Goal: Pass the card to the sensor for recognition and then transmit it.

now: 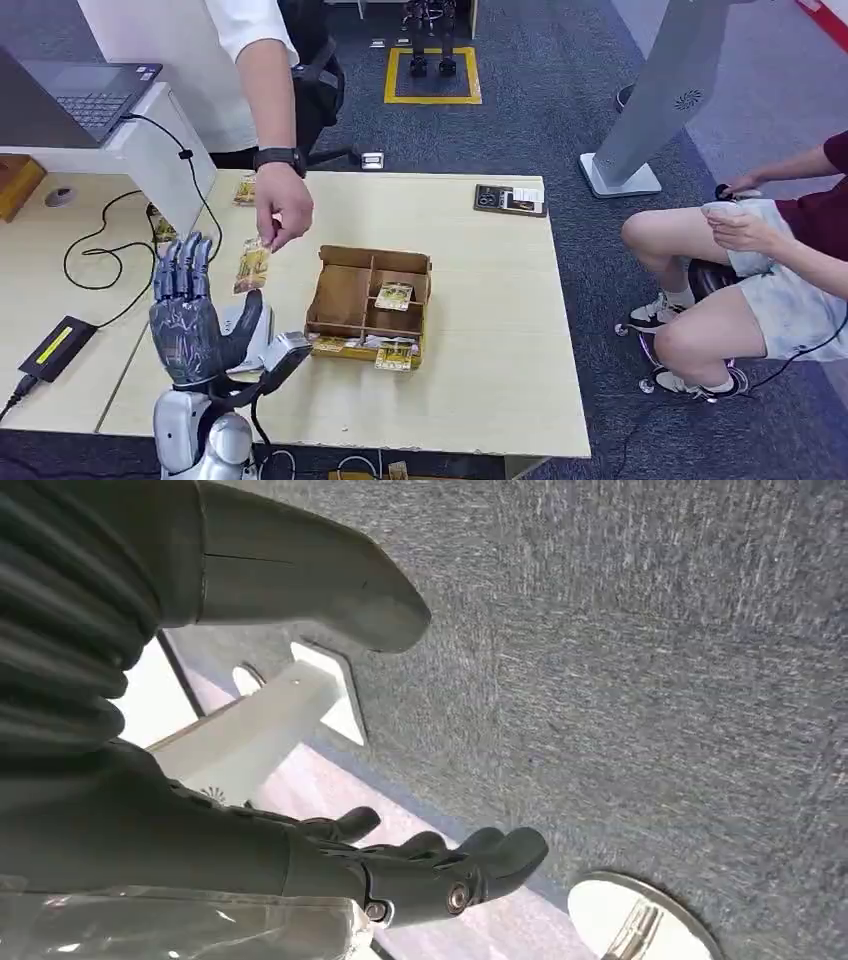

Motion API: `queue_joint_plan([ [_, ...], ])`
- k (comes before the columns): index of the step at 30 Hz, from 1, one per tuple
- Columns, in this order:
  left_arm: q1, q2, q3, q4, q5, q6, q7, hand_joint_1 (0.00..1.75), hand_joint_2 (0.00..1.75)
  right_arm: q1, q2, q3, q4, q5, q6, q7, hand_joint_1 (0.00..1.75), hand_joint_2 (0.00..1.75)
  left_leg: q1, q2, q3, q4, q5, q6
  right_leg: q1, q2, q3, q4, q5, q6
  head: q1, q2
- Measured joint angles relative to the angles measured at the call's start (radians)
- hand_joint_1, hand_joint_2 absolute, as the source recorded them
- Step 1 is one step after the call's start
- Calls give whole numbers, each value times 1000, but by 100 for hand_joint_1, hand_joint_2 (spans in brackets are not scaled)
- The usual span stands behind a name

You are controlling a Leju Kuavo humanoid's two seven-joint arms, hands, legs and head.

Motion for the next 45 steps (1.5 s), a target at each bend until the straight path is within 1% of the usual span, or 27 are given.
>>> queue_joint_plan([
  [7, 0, 0, 0, 0, 51, 0, -8, 175, 175, 1, 0, 2, -1, 0, 6, -2, 0, 175, 0, 0, 0, 0, 0, 0, 0, 0, 0, 0, 0, 0, 0, 0],
  [13, -6, -1, -2, 3, 61, 0, -8, 175, 175, 1, 0, 3, -7, 0, 9, -1, 0, 175, 0, 0, 0, 0, 0, 0, 0, 0, -1, 0, 0, 0, 0, 0],
  [41, -9, -1, -10, 19, 51, 0, -1, 175, 175, 6, 2, 20, -33, 0, 33, 3, 0, 175, 0, 0, 0, 0, 0, 0, 0, 0, -1, 0, 0, 0, 0, 0],
  [45, -11, -1, 2, 24, 33, 0, 14, 175, 175, 6, 2, 23, -33, 0, 31, 6, 0, 175, 0, 0, 0, 0, 0, 0, 0, 0, 0, 0, 0, 0, 0, 0],
])
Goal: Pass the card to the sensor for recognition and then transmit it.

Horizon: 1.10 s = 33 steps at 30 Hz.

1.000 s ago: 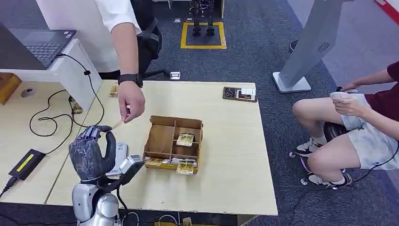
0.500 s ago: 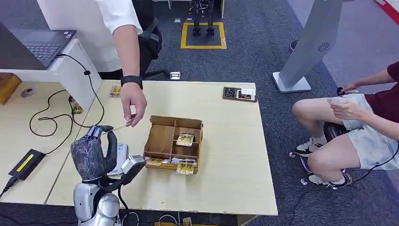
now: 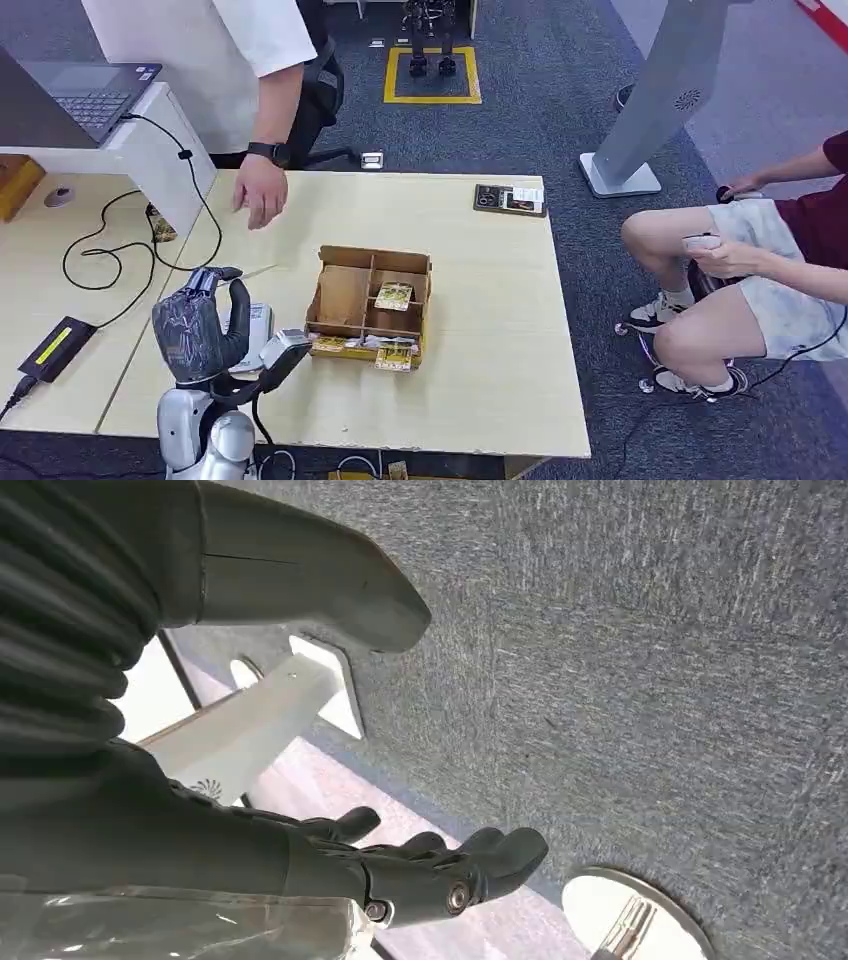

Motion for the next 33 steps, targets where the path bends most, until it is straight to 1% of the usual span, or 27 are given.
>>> queue_joint_plan([
  [6, -3, 0, 68, 28, -14, 0, 0, 175, 175, 0, 0, 3, 2, 0, -5, 3, 0, 175, 0, 0, 0, 0, 0, 0, 0, 0, 0, 0, 0, 0, 0, 0],
  [9, -6, 0, 89, 39, -17, 0, 2, 175, 175, 0, 0, 6, 3, 0, -5, 4, 0, 175, 0, 0, 0, 0, 0, 0, 0, 0, 0, 0, 0, 0, 0, 0],
  [11, -8, -1, 101, 45, -34, 0, 20, 175, 175, 0, 0, 8, 3, 0, -5, 7, 0, 175, 0, 0, 0, 0, 0, 0, 0, 0, 0, 0, 0, 0, 0, 0],
  [16, -10, -1, 132, 58, -78, 0, 23, 175, 175, 1, 2, 15, 3, 0, -3, 8, 0, 175, 0, 0, 0, 0, 0, 0, 0, 0, 0, 0, 0, 0, 0, 0],
  [20, -10, -1, 145, 68, -133, 0, 63, 175, 175, 1, 2, 21, 3, 0, -3, 8, 0, 175, 0, 0, 0, 0, 0, 0, 0, 0, 0, 0, 0, 0, 0, 0],
  [21, -10, 0, 147, 69, -157, 0, 84, 175, 175, 1, 2, 23, 3, 0, -3, 7, 0, 175, 0, 0, 0, 0, 0, 0, 0, 0, 0, 0, 0, 0, 0, 0],
  [23, -9, 5, 147, 73, -242, 0, 165, 175, 175, 0, 2, 24, 4, 0, -3, 3, 0, 175, 0, 0, 0, 0, 0, 0, 0, 0, 0, 0, 0, 0, 0, 0],
  [24, -9, 5, 147, 75, -261, 0, 183, 175, 175, 0, 2, 24, 4, 0, -3, 3, 0, 175, 0, 0, 0, 0, 0, 0, 0, 0, 0, 0, 0, 0, 0, 0],
  [26, -9, 7, 147, 78, -273, 0, 196, 175, 175, 0, 2, 25, 4, 0, -3, 3, 0, 175, 0, 0, -1, 0, 0, 0, 0, 0, 0, 0, 0, 0, 0, 0],
  [27, -9, 10, 145, 78, -296, 0, 230, 175, 175, 0, 2, 25, 4, 0, -4, 2, 0, 175, 0, 0, 0, 0, 0, 0, 0, 0, 0, 0, 0, 0, 0, 0],
  [29, -5, 29, 115, 83, -319, 0, 334, 175, 175, 0, 1, 25, 9, 0, -5, 0, 0, 175, 0, 0, 0, 0, 0, 0, 0, 0, 0, 0, 0, 0, 0, 0],
  [31, -1, 61, 74, 96, -321, 0, 425, 175, 175, -1, 1, 25, 13, 0, -5, -3, 0, 175, 0, 0, 0, 0, 0, 0, 0, 0, 0, 0, 0, 0, 0, 0],
  [32, 0, 89, 37, 107, -322, 0, 494, 175, 175, -1, 0, 25, 15, 0, -6, -6, 0, 175, 0, 0, 0, 0, 0, 0, 0, 0, -1, 0, 0, 0, 0, 0],
  [33, 0, 112, 2, 121, -322, 0, 546, 175, 175, -1, -1, 24, 18, 0, -6, -8, 0, 175, 0, 0, 0, 0, 0, 0, 0, -1, 0, 0, 0, 0, 0, 0],
])
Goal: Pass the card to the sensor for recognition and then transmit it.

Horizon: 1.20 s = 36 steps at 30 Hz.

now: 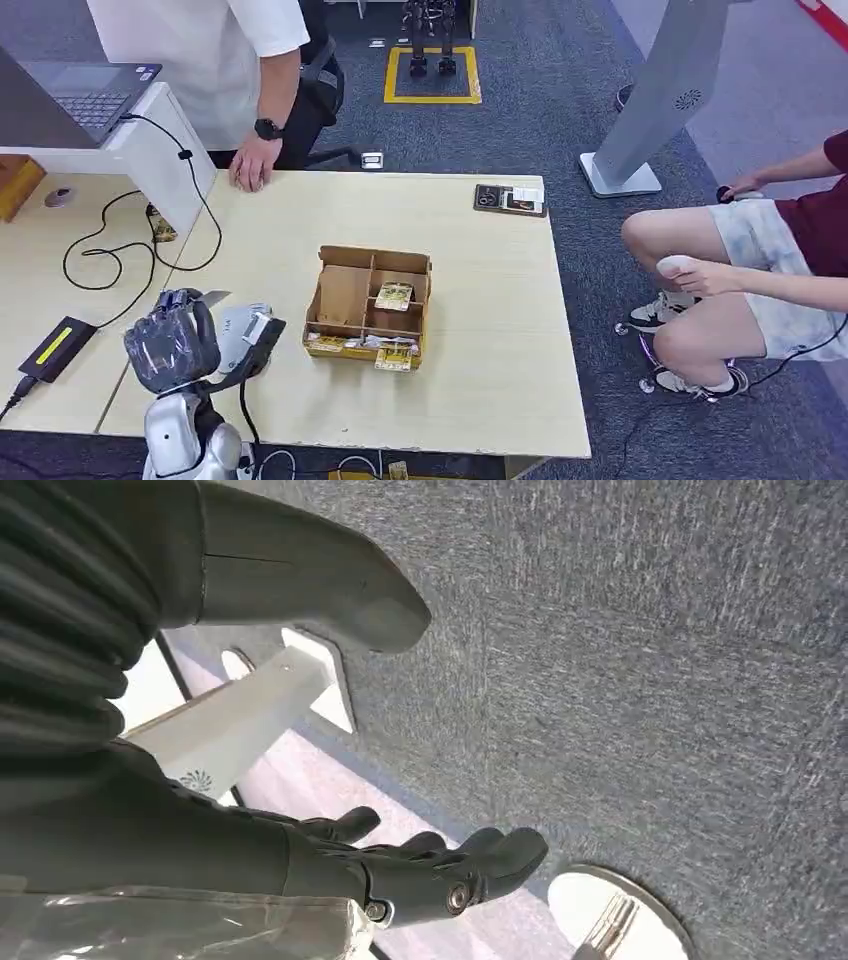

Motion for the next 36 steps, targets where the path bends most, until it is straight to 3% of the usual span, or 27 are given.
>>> queue_joint_plan([
  [2, 0, 46, -78, 35, 0, 0, 64, 175, 175, 0, -1, 0, 2, 0, 0, -2, 0, 175, 0, 0, 0, 0, 0, 0, 0, 0, 0, 0, 0, 0, 1, 0],
  [6, -10, 108, -199, 120, 0, 0, 139, 175, 175, 0, -2, -2, 2, 0, 5, -3, 0, 175, 0, 0, 0, 0, 0, 0, 0, 0, 0, 0, 0, 0, 0, 0],
  [12, -31, 136, -293, 233, 0, -29, 152, 175, 175, 1, -2, -4, 1, 0, 19, -1, 0, 175, 0, 0, 0, 0, 0, 0, 0, 0, 0, 0, 0, 0, 1, 0],
  [36, -42, 140, -326, 282, 0, -82, 138, 175, 175, 1, -2, -9, -10, 0, 31, -1, 0, 175, 0, 0, 0, 0, 0, 0, 0, 0, 1, 0, 0, 0, 0, 0],
])
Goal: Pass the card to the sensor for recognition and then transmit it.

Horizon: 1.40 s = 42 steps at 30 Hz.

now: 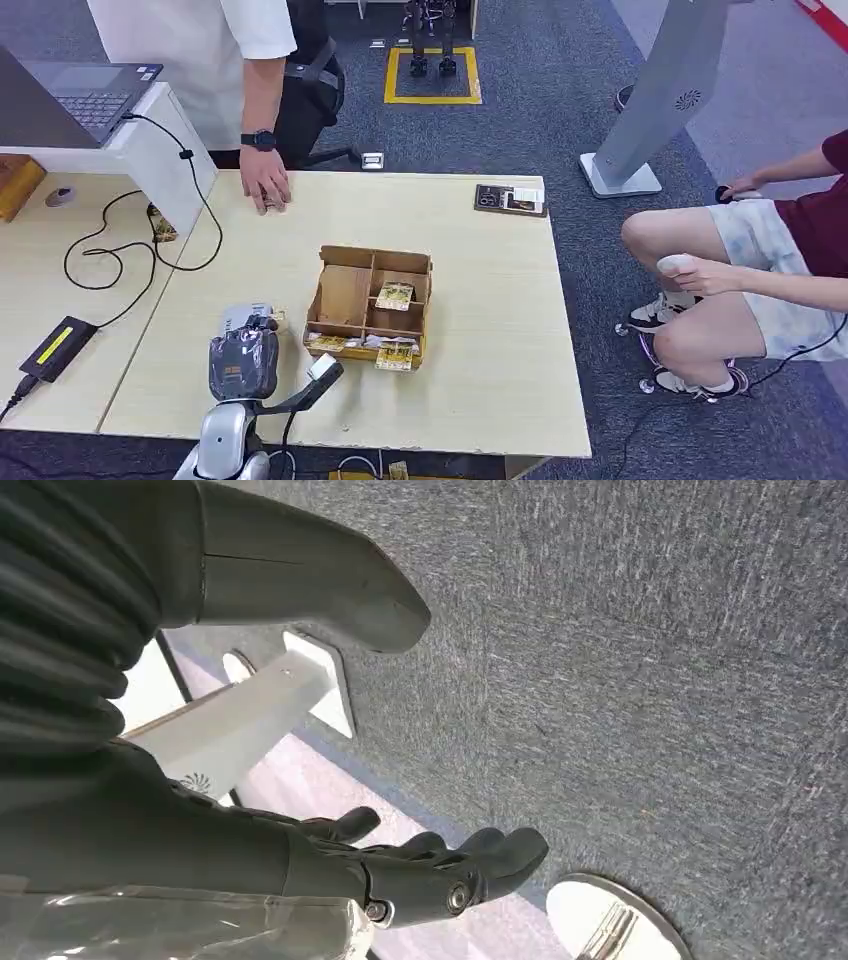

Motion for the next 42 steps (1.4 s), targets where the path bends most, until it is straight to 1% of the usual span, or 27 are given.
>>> queue_joint_plan([
  [7, 0, 0, 0, 0, 0, 0, 0, 175, 175, 0, 0, 0, 0, 0, 0, 0, 0, 175, 0, 0, 0, 0, 0, 0, 0, 0, 0, 0, 0, 0, 0, 0],
  [8, 1, -1, 0, 0, 0, 9, -6, 175, 175, 0, 0, -2, -1, 0, 2, 0, 0, 175, 0, 0, 0, 0, 0, 0, 0, 0, 0, 0, 0, 0, 0, 0],
  [9, 3, -2, 0, 0, 0, 27, -15, 175, 175, 0, 0, -2, -3, 0, 2, 0, 0, 175, 0, 0, 0, 0, 0, 0, 0, 0, 0, 0, 0, 0, 0, 0],
  [10, 13, -8, 5, -33, 1, 76, -60, 175, 175, 2, 0, -2, -7, 0, 1, 3, 0, 175, 0, 0, 0, 0, 0, 0, 0, 0, 0, 0, 0, 0, 0, 0],
  [11, 28, -19, 17, -119, 5, 78, -116, 175, 175, 6, 0, -2, -15, 0, 1, 8, 0, 175, 0, 0, 0, 0, 0, 0, 0, 0, 0, 0, 0, 0, 0, 0],
  [13, 32, -27, 29, -173, 6, 79, -146, 175, 175, 8, 0, -2, -16, 0, 1, 10, 0, 175, 0, 0, -1, 0, 0, 0, 0, 0, 0, 0, 0, 0, 0, 0],
  [18, 37, -37, 45, -248, 6, 78, -162, 175, 175, 12, 0, -2, -22, 0, 1, 10, 0, 175, 0, 0, -1, 0, 0, 0, 0, 0, 0, 0, 0, 0, 0, 0],
  [25, 42, -44, 48, -281, 7, 78, -164, 175, 175, 13, 1, -2, -24, 0, 1, 10, 0, 175, 0, 0, -1, 0, 0, 0, 0, 0, 0, 0, 0, 0, 0, 0],
  [26, 42, -45, 50, -286, 10, 78, -173, 175, 175, 13, 1, -2, -24, 0, 1, 11, 0, 175, 0, 0, -1, 0, 0, 0, 0, 0, 0, 0, 0, 0, 0, 0],
  [30, 40, -64, 75, -325, 22, 78, -244, 175, 175, 13, 1, 0, -24, 0, 0, 12, 0, 175, 0, 0, -1, 0, 0, 0, 0, 0, 0, 0, 0, 0, 0, 0],
  [33, 24, -76, 84, -332, 27, 78, -270, 175, 175, 12, 1, 5, -22, 0, -4, 13, 0, 175, 0, 0, -1, 0, 0, 0, 0, 0, 0, 0, 0, 0, 0, 0],
  [38, -35, -79, 89, -325, 30, 78, -270, 175, 175, 5, -2, 19, 2, 0, -25, 16, 0, 175, 0, 0, -1, 0, 1, 0, 0, -1, 0, 0, 0, 0, 0, 0],
  [42, -104, -79, 89, -285, 34, 77, -244, 175, 175, -8, -12, 39, 32, 0, -41, 23, 0, 175, 0, 0, -1, 0, 1, 0, 0, 0, 0, 0, 1, 0, 0, 0],
])
